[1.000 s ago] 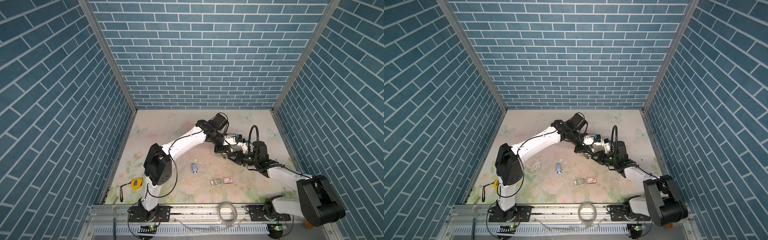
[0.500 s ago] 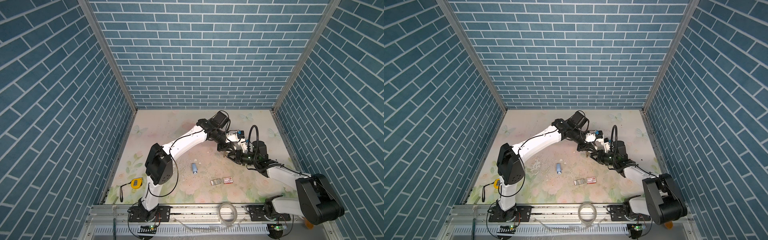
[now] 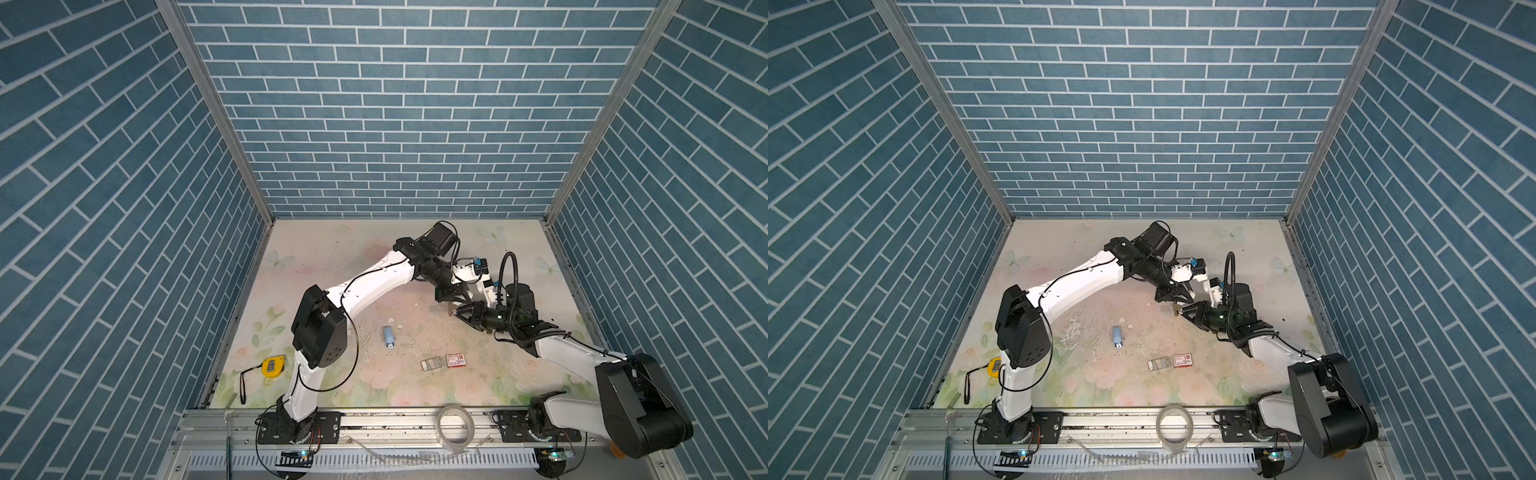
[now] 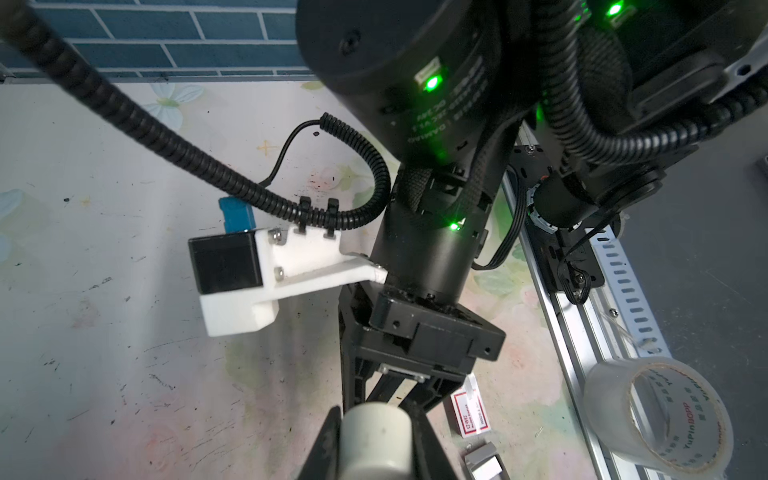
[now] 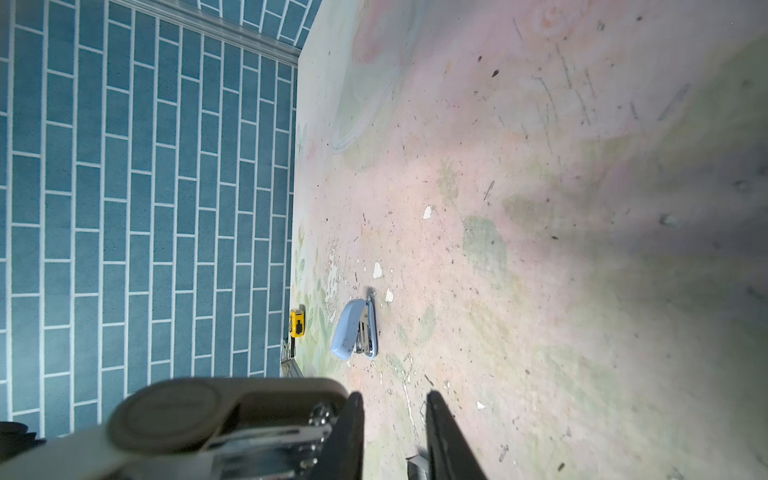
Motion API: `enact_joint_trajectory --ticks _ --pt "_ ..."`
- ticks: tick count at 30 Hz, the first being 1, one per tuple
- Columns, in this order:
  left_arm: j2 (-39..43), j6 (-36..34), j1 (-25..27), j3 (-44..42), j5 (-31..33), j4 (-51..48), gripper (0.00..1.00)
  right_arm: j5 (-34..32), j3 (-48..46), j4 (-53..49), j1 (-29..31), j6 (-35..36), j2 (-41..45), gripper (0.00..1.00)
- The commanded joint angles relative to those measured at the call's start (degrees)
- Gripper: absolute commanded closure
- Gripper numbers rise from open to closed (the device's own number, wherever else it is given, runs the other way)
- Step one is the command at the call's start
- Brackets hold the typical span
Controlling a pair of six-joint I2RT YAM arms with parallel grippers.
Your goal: Load the staples into the stapler
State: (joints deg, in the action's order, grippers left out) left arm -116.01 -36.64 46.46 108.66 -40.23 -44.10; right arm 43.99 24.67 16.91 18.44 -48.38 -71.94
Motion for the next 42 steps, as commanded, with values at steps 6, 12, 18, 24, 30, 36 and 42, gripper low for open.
enact_joint_trajectory --ticks 6,12,18,24,30,36,42 --pt "0.4 0.3 -2.8 -2.4 -0.6 1.1 1.0 -3.7 0.5 -7.1 -0.7 3.6 2.4 0.7" --pt "1.1 0.2 -3.8 -3.8 -2.5 0.9 1.0 -4.4 0.7 -10.4 -1.5 5.8 5.4 0.66" --pt "-0.2 2.5 -6.5 -0.9 -12.5 -3.4 1.0 5.0 0.0 -8.5 -1.9 9.7 16.6 0.48" --pt "-2.5 1.8 -8.0 4.1 -21.9 -9.6 1.0 10.9 2.0 -8.1 -1.9 11.3 18.4 0.44" --pt "-5.3 -0.1 -8.2 8.5 -26.8 -15.7 1.0 11.1 3.1 -4.7 -1.9 10.1 18.1 0.43" --pt "-6.9 0.4 -8.2 10.5 -29.7 -17.6 1.0 10.4 4.1 -5.0 -1.9 10.2 18.0 0.43" --pt "-9.3 1.7 -8.2 13.3 -32.9 -19.1 1.0 11.6 4.7 -3.3 -1.7 9.5 17.3 0.43"
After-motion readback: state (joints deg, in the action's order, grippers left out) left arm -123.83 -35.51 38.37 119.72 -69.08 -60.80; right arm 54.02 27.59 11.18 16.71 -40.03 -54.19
